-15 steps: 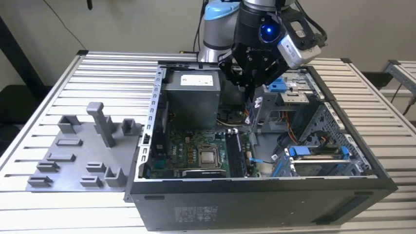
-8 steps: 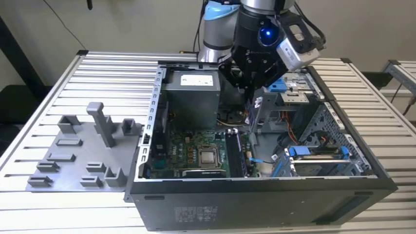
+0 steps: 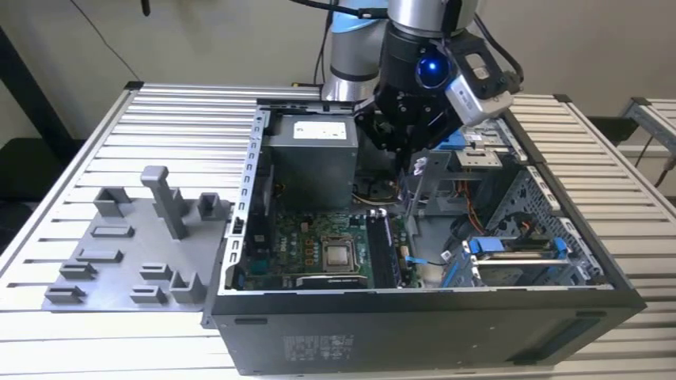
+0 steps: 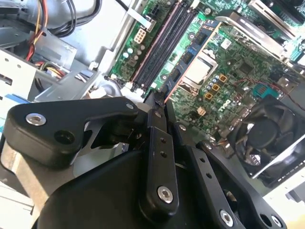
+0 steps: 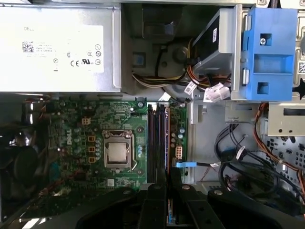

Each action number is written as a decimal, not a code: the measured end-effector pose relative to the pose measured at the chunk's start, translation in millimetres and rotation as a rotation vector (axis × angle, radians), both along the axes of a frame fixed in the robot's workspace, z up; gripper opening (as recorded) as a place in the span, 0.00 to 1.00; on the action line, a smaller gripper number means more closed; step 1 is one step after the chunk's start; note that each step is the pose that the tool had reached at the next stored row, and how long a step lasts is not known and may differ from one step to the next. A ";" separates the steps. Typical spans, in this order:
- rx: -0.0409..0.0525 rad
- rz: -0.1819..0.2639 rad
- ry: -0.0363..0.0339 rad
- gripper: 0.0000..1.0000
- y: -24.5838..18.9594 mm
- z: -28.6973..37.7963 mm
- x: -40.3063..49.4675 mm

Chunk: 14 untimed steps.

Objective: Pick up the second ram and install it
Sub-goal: 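Insert the second ram into the second slot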

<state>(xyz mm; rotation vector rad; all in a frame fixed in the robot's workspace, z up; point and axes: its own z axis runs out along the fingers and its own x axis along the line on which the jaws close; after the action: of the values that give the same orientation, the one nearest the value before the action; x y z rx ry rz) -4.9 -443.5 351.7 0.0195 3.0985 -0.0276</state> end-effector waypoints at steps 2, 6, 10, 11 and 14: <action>0.0000 0.000 0.0000 0.15 0.0 -3.4 0.0; -0.0009 0.000 0.0038 0.15 0.0 -9.3 2.2; -0.0031 0.000 0.0183 0.15 0.0 -13.1 9.3; -0.0035 0.000 0.0227 0.15 0.0 -13.9 11.4; -0.0037 0.003 0.0272 0.15 0.0 -18.6 14.1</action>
<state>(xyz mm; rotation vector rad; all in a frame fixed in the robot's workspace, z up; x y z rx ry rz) 9.2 -443.5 333.1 0.0152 3.1256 -0.0338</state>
